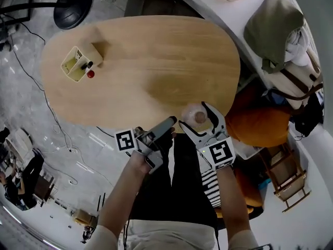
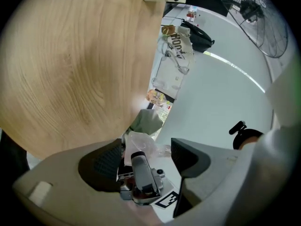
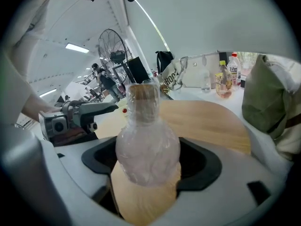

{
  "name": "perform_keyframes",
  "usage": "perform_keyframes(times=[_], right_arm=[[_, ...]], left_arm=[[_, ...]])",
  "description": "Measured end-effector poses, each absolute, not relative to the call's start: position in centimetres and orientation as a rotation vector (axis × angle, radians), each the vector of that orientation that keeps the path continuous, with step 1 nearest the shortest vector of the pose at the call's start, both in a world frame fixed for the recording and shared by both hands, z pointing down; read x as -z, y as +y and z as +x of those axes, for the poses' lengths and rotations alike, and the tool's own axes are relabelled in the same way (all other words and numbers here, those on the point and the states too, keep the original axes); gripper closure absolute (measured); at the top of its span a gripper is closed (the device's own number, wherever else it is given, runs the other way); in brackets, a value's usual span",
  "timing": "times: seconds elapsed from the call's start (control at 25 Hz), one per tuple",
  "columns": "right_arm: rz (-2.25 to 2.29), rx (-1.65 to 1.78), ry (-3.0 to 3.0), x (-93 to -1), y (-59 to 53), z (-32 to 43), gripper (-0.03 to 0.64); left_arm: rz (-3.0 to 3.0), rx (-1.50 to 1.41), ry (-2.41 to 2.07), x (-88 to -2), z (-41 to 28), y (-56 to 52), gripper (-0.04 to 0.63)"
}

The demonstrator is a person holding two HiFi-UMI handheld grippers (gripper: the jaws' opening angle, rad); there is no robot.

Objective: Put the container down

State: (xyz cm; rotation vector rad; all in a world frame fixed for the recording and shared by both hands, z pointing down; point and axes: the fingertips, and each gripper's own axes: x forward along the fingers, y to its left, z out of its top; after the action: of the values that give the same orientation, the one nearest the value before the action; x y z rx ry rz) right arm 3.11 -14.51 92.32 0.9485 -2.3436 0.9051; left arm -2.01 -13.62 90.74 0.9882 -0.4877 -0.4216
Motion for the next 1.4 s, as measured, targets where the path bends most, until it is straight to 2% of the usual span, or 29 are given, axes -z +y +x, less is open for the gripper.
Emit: perform_keyframes(times=[0.48,1.4], right_arm=[[0.94,-0.847,-2.23,-100.0,-14.0,2.9,0.232],[1.038,-0.757,-2.144,-103.3,-12.5,3.3,0.232]], left_arm=[[0.993,0.453,-0.552,-94.4,-4.5,-13.6,0.275],[1.072,0.505,-0.484,-93.8,-4.3,-12.4,0.275]])
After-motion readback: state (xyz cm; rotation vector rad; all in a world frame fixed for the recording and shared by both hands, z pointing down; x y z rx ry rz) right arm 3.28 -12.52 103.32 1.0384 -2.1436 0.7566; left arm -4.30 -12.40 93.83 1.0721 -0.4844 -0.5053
